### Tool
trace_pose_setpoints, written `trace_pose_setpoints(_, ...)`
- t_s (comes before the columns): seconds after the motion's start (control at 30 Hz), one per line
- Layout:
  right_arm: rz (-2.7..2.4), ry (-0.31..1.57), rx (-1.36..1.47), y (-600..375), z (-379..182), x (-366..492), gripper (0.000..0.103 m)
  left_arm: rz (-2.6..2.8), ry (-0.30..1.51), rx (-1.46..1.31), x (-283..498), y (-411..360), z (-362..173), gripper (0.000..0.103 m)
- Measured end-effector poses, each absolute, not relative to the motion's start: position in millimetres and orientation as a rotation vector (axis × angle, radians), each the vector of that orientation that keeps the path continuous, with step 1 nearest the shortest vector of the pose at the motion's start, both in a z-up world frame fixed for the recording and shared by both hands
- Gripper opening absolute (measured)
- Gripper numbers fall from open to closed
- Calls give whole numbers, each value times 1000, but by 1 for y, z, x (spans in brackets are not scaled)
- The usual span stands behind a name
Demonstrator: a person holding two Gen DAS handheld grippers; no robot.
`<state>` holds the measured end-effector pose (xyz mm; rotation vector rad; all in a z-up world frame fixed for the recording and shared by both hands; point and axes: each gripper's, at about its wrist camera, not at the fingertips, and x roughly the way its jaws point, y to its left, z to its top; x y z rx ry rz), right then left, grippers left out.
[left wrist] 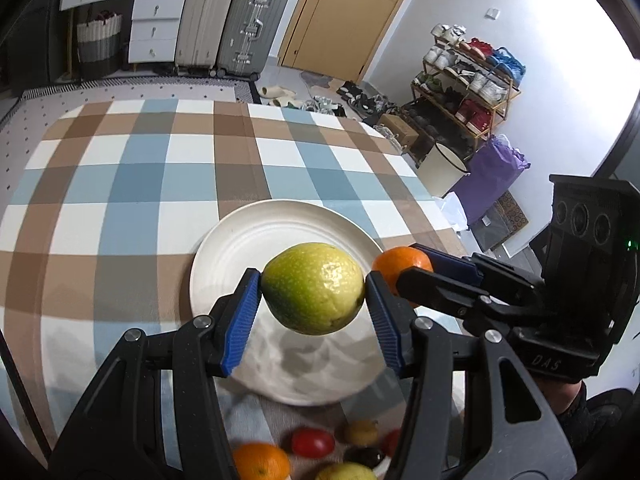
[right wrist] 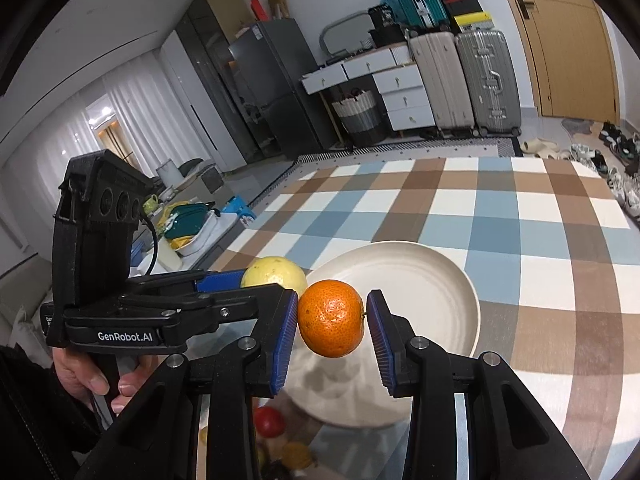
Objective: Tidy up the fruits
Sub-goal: 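Carry both fruits over the plate and open both grippers to release them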
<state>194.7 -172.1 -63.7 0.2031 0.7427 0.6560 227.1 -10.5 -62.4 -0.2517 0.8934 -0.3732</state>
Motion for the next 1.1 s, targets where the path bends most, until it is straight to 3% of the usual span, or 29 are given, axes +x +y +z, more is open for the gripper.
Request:
trace_pose_setpoints(0.37,584,811,217,-176,-89,259,36,-324,957,-254,297,-15,-96,51)
trace_pose_setpoints(0.83,543,859,281,-180,-125,292,37,-331,1007,-329,332,-20,-131,51)
trace_pose_setpoints(1.0,537,837,314,-184,-124,290,54,-326,984,-307,326,-21,-123,51)
trace_pose_setpoints(1.1,524,812,361,-192,-117,287,54,-317,966,-298,320,-18,-115,51)
